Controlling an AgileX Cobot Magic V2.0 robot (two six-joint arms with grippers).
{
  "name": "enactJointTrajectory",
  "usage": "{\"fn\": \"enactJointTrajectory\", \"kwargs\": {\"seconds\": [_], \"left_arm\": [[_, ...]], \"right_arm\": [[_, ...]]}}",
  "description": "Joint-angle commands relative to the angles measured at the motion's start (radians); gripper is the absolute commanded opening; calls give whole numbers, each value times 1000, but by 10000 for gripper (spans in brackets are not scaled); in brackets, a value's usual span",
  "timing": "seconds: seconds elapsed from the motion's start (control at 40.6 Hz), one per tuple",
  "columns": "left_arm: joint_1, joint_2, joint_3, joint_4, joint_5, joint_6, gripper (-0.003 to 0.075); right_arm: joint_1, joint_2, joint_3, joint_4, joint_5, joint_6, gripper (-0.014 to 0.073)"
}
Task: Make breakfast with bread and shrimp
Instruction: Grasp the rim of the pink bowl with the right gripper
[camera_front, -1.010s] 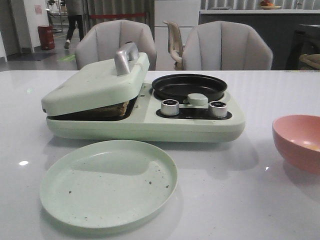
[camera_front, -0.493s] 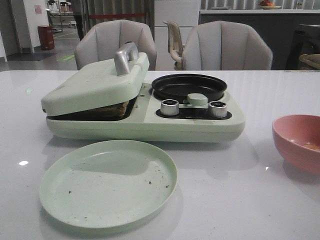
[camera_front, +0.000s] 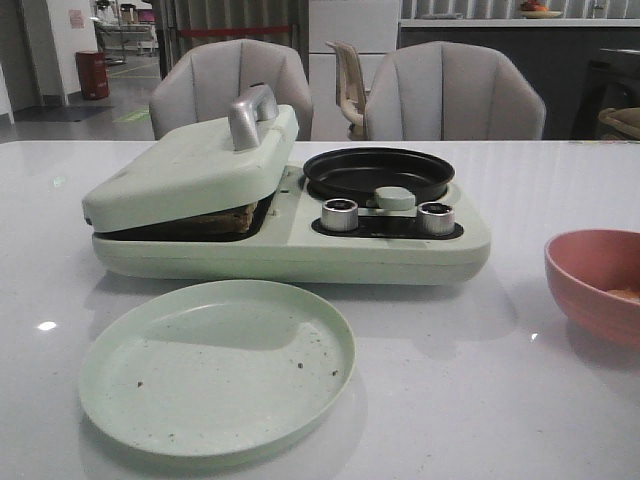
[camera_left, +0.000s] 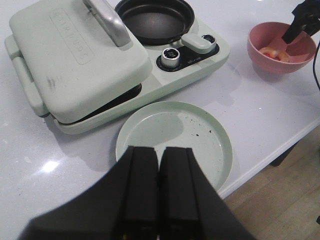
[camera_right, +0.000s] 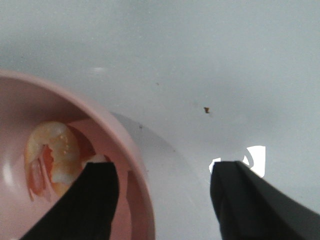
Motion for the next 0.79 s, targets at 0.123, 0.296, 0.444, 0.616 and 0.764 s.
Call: {"fn": "enactJointTrajectory", "kwargs": {"seconds": [0.123, 0.296, 0.444, 0.616, 0.764], "left_arm": [[-8, -3, -27, -28, -69, 0, 100], [-8, -3, -25, -26, -70, 0, 100], [-8, -3, -25, -26, -70, 0, 100], [-8, -3, -25, -26, -70, 0, 100], [-8, -3, -25, -26, -70, 0, 100]], "right_arm": [[3, -23, -33, 19, -35, -27, 266], [4, -27, -58, 19, -13, -29, 82], [26, -73, -127, 18, 42, -63, 36], [119, -133, -279, -39, 88, -90, 36], [272, -127, -469, -198, 102, -87, 45]]}}
